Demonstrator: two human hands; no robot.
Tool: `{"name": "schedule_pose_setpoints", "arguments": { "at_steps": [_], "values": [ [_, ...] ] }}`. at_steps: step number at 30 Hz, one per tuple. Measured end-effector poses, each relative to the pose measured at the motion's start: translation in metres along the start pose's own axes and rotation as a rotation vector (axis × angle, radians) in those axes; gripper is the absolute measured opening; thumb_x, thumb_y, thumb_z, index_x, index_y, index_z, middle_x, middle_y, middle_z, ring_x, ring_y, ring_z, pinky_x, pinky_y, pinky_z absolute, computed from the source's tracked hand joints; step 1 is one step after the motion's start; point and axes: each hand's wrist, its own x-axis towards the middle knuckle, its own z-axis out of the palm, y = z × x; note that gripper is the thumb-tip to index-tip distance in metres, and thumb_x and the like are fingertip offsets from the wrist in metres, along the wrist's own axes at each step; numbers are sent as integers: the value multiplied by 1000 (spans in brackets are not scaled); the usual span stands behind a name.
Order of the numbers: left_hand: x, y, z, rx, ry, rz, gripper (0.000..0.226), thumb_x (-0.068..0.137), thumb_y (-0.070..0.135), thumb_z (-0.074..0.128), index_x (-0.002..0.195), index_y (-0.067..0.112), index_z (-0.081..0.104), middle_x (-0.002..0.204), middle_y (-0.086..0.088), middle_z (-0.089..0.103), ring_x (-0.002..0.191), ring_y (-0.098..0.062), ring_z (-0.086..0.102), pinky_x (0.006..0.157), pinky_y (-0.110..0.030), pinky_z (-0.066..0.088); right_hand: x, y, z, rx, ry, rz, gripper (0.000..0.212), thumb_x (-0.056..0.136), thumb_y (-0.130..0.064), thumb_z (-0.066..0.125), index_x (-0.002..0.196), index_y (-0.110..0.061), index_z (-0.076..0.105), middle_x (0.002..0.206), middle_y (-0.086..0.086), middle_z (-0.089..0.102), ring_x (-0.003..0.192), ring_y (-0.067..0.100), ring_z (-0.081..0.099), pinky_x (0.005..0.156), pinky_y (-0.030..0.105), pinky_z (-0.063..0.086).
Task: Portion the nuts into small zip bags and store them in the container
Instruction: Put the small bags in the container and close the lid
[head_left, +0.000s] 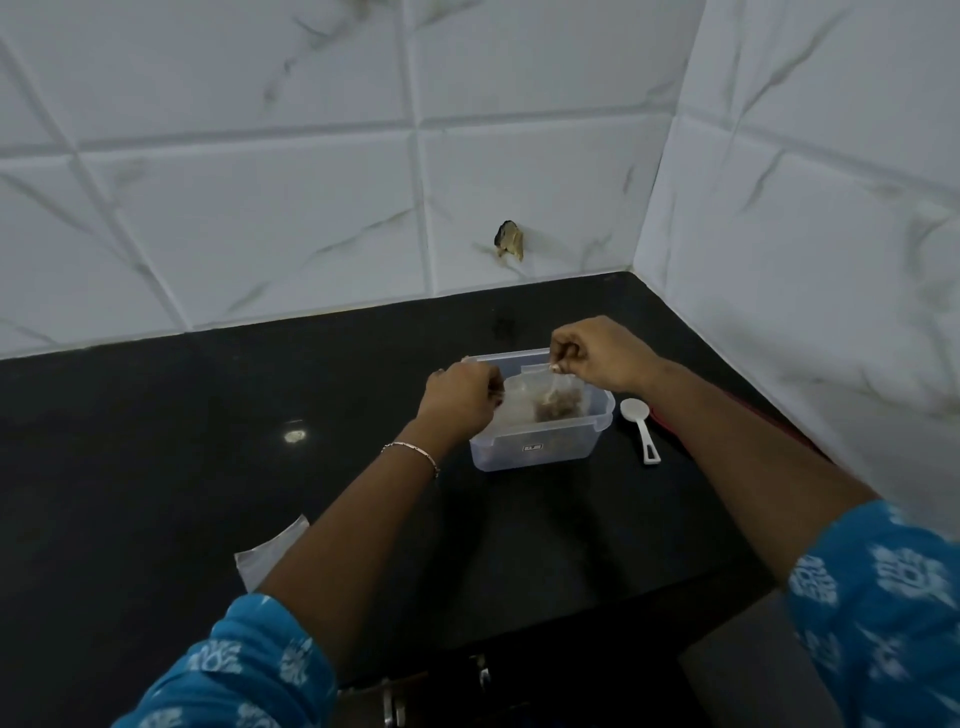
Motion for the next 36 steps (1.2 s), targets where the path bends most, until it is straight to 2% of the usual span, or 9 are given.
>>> {"name": "schedule_pose_setpoints", "arguments": {
  "at_steps": [4,9,15,19,23,26,30,33,36],
  "values": [
    [-1,-2,3,-66,21,8,20,90,17,64,110,19,63,114,-3,65,101,-20,63,93,-42,52,1,10,10,-124,-124,24,13,88,-15,67,100,-20,69,99,-4,68,91,12,64,85,30,52],
    [-6,-6,4,-89,67,62,31,83,20,72,112,20,60,114,-2,60,100,-19,61,92,-43,51,1,15,16,-187,-153,41,19,89,-19,66,108,-24,70,114,-4,67,101,14,62,90,32,50],
    [-35,-19,-21,-208,317,59,22,85,27,69,107,26,63,107,5,61,93,-9,60,83,-35,55,-5,0,14,-172,-60,27,47,86,-9,61,129,-30,59,131,-1,54,121,21,47,100,36,42],
    [-91,-59,-44,-358,468,-176,10,87,26,68,94,32,64,93,12,67,82,-1,62,74,-25,53,-20,-45,39,-12,179,-120,39,85,-9,62,120,-27,63,124,-4,57,118,15,48,99,31,41],
    [-157,-112,-48,-422,419,-471,14,89,27,67,101,29,60,98,10,65,91,-6,63,76,-28,51,-29,-100,88,144,218,-325,31,86,-9,60,113,-23,66,117,-3,59,111,15,53,96,31,44],
    [-205,-141,-44,-388,368,-706,34,89,31,67,119,18,57,115,1,62,105,-16,60,82,-30,47,-33,-135,128,191,104,-353,35,89,-17,60,123,-26,60,123,-6,56,115,12,51,99,28,43],
    [-245,-157,-28,-408,247,-905,47,89,36,66,127,12,53,123,-6,61,113,-22,58,84,-30,44,-39,-169,174,84,-231,-261,60,95,-40,53,148,-22,31,144,-4,48,133,19,41,111,38,30],
    [-255,-159,-16,-450,190,-919,41,87,40,67,118,15,58,110,-2,67,98,-19,64,81,-32,50,-43,-186,201,-19,-325,-260,69,96,-48,46,151,-17,19,146,3,45,136,25,37,110,45,24],
    [-255,-157,-8,-537,161,-922,37,83,40,72,110,18,59,90,2,71,81,-17,70,82,-41,57,-47,-196,214,22,-325,-291,66,96,-44,48,150,-17,21,143,8,48,132,27,40,108,44,30]
  ]
}}
